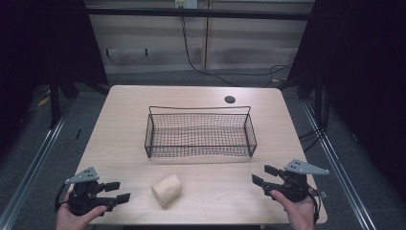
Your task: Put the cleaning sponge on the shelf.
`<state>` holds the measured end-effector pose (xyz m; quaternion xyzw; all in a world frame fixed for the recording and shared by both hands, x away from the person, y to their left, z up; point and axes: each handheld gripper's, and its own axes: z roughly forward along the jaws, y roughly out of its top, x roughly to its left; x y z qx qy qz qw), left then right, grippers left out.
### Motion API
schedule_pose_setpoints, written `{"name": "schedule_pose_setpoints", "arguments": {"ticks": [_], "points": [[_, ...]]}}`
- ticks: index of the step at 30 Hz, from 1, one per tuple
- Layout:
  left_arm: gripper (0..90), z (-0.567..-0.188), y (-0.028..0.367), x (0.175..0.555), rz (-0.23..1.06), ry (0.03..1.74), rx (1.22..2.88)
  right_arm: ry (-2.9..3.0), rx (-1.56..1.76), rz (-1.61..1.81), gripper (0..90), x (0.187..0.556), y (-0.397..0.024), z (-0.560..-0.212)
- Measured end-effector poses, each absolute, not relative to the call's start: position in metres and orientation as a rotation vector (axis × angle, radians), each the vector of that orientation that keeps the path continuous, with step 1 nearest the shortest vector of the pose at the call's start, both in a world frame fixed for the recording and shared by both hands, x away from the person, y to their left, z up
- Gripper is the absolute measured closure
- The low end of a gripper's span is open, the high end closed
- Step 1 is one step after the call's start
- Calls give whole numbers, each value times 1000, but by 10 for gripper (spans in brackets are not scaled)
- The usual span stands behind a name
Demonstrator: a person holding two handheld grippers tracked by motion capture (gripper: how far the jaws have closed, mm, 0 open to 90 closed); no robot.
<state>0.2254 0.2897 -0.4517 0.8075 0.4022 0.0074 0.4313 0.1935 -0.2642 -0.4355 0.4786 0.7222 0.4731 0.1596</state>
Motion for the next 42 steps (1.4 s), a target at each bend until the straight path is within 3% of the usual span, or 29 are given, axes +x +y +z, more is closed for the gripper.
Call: {"name": "schedule_pose_setpoints", "arguments": {"ticks": [6,9,10,19,23,25,32,42], "points": [[325,-450,288,224,15,992,2022,2026,1387,1368,339,191,-272,-434],[370,-449,286,221,1,952,2024,2014,1378,1353,331,188,-274,-431],[424,-448,285,219,7,933,2024,2014,1377,1357,329,187,-276,-431],[439,-437,265,219,-58,880,2158,2045,1392,1348,326,187,-275,-434],[400,-431,258,225,-149,910,2137,2057,1389,1348,325,188,-274,-434],[383,-428,252,229,-96,922,2199,2070,1384,1347,325,188,-273,-435],[364,-417,230,248,-90,942,2346,2110,1366,1344,325,189,-267,-436],[299,-408,219,269,-80,982,2380,2141,1343,1348,315,191,-264,-437]]}}
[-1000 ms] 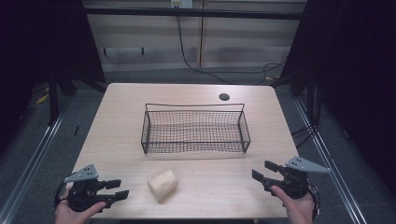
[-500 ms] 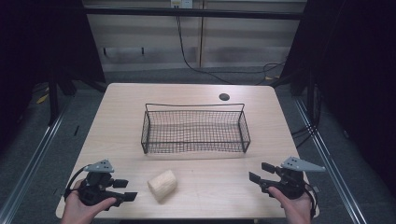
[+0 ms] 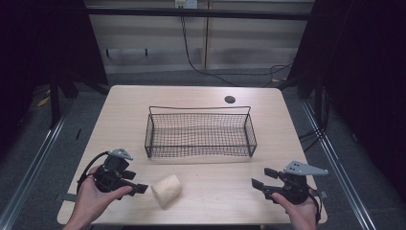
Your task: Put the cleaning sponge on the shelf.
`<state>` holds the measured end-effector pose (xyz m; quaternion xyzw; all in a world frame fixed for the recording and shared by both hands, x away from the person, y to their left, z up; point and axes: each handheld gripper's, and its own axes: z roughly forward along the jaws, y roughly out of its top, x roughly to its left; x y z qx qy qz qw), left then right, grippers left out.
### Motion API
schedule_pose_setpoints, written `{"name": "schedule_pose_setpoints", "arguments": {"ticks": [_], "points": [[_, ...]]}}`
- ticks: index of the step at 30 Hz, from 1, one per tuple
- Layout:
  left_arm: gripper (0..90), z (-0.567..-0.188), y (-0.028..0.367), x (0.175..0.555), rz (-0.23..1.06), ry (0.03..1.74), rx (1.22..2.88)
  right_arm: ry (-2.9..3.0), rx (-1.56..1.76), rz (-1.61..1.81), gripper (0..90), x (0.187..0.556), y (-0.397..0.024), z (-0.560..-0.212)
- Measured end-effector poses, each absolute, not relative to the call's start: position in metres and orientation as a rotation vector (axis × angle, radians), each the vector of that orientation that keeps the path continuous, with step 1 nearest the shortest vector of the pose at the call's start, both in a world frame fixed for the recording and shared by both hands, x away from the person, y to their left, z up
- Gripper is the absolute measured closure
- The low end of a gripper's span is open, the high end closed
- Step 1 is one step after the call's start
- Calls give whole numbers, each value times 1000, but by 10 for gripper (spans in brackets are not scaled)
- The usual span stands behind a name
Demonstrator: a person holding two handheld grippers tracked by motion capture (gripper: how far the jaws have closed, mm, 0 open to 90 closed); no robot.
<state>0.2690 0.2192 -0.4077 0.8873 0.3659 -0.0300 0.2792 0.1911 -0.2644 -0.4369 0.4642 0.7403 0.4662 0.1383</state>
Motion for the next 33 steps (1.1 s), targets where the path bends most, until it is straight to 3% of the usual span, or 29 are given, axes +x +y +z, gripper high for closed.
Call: {"name": "schedule_pose_setpoints", "arguments": {"ticks": [9,20,27,33], "points": [[254,-404,211,280,-220,920,2443,2153,1346,1349,312,192,-263,-437],[225,-400,187,291,-300,870,2502,2167,1331,1362,304,193,-262,-438],[228,-401,177,298,-338,845,2510,2174,1330,1360,301,193,-261,-438],[287,-400,166,303,-344,821,2555,2185,1326,1361,296,193,-260,-439]]}}
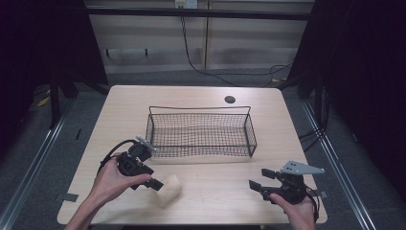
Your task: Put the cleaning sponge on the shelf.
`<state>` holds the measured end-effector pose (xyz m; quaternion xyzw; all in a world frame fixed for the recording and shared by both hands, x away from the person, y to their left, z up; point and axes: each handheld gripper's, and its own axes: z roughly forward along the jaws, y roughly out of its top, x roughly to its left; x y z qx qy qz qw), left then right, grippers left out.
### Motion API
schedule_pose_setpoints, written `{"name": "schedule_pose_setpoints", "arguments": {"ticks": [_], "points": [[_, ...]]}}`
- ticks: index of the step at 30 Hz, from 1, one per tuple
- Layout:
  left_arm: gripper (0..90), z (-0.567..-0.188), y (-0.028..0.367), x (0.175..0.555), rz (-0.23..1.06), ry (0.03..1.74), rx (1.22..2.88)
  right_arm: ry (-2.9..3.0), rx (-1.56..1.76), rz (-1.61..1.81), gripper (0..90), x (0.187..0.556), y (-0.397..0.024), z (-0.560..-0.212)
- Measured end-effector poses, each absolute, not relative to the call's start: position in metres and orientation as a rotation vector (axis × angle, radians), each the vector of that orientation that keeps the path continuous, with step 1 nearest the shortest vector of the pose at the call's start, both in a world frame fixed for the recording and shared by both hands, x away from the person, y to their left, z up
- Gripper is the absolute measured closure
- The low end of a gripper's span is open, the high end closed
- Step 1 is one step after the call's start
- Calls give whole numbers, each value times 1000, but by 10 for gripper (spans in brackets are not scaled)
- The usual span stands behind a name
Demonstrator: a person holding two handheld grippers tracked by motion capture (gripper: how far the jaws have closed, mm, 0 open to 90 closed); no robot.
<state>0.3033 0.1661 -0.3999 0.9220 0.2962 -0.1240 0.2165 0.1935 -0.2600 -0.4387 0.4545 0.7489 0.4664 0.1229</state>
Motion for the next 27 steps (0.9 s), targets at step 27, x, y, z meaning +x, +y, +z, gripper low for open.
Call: {"name": "schedule_pose_setpoints", "arguments": {"ticks": [27], "points": [[211,-423,126,317,-398,786,2733,2203,1309,1359,293,194,-257,-439]]}}
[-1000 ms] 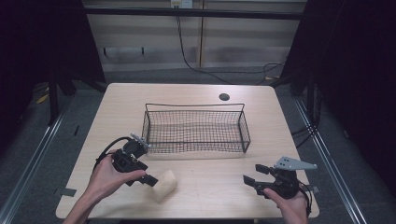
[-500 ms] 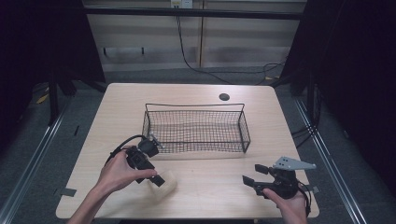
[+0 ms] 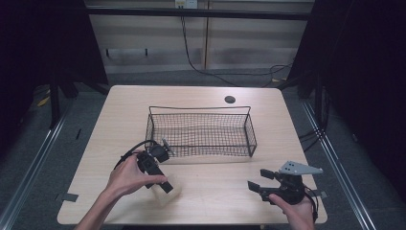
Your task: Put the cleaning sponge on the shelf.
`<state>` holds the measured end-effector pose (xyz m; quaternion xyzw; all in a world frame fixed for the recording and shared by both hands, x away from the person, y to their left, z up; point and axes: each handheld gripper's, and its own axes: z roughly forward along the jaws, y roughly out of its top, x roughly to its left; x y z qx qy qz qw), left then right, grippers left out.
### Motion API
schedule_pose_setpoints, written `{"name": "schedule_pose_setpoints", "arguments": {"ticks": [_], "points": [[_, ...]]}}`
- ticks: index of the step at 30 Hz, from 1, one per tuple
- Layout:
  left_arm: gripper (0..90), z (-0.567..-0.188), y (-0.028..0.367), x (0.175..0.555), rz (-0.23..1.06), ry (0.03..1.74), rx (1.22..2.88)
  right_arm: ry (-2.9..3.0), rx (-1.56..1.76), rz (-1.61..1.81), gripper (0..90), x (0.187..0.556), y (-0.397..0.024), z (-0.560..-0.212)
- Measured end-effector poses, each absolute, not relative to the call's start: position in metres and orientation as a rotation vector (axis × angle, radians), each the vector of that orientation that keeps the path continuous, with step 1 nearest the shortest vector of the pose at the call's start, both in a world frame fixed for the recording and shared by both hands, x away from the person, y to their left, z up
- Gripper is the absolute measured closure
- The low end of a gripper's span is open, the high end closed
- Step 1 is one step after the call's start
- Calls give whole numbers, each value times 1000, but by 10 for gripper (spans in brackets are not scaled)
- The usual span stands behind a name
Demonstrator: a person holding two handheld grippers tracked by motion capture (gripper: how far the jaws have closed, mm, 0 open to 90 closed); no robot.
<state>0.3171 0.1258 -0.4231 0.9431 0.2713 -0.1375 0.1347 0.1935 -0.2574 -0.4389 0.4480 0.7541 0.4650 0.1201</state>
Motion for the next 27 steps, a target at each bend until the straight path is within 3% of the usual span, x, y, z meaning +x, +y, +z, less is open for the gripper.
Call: {"name": "schedule_pose_setpoints", "arguments": {"ticks": [10,17,27], "points": [[220,-437,127,317,-449,760,2724,2202,1316,1359,293,194,-257,-439],[292,-442,123,315,-466,770,2726,2198,1311,1351,293,194,-258,-439],[281,-449,119,312,-499,765,2750,2202,1316,1368,293,194,-257,-439]]}}
